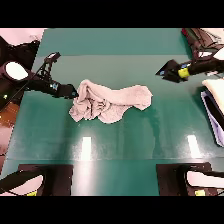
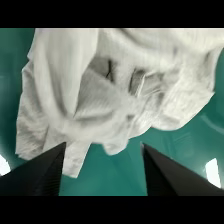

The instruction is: Fold the shirts.

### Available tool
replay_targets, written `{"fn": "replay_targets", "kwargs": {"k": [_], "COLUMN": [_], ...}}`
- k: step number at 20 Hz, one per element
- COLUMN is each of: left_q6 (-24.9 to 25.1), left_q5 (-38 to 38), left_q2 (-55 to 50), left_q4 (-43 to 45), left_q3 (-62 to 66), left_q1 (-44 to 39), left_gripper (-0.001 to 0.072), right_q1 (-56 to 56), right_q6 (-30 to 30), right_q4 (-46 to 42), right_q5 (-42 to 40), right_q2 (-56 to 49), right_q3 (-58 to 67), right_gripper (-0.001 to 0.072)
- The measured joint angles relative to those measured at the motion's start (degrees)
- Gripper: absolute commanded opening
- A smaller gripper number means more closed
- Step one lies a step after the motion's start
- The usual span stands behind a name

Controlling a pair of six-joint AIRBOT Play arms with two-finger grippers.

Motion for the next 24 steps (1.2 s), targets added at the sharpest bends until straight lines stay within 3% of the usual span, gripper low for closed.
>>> {"fn": "replay_targets", "kwargs": {"k": [3,7,12,18,20,21,24], "left_q6": [1.55,3.15,3.61,3.45,3.34,3.34,3.34], "left_q5": [-0.66,4.59,11.72,13.60,13.88,13.81,13.70], "left_q2": [-0.17,-0.31,-1.18,-4.74,-5.35,-5.51,-5.75], "left_q4": [1.92,2.91,2.91,0.83,0.02,-0.17,-0.94], "left_q3": [-3.54,-10.78,-16.04,-17.25,-17.38,-17.42,-17.22], "left_q1": [0.00,0.00,-0.22,-0.42,-0.42,-0.42,-0.46], "left_gripper": [0.0544,0.0544,0.0544,0.0524,0.0108,0.0024,0.0024], "right_q1": [-3.30,-5.20,-5.77,-5.88,-5.88,-5.88,-5.88], "right_q6": [-0.13,-0.81,-1.16,-1.22,-1.29,-1.31,-1.38], "right_q4": [-0.04,0.00,-0.09,-0.07,-0.02,-0.04,-0.02], "right_q5": [1.90,2.93,3.06,2.80,2.73,2.71,2.71], "right_q2": [1.44,4.72,8.41,11.28,11.67,11.76,11.98], "right_q3": [2.56,2.64,-2.69,-9.92,-10.99,-11.32,-11.87], "right_gripper": [0.0509,0.0509,0.0509,0.0509,0.0509,0.0509,0.0509]}}
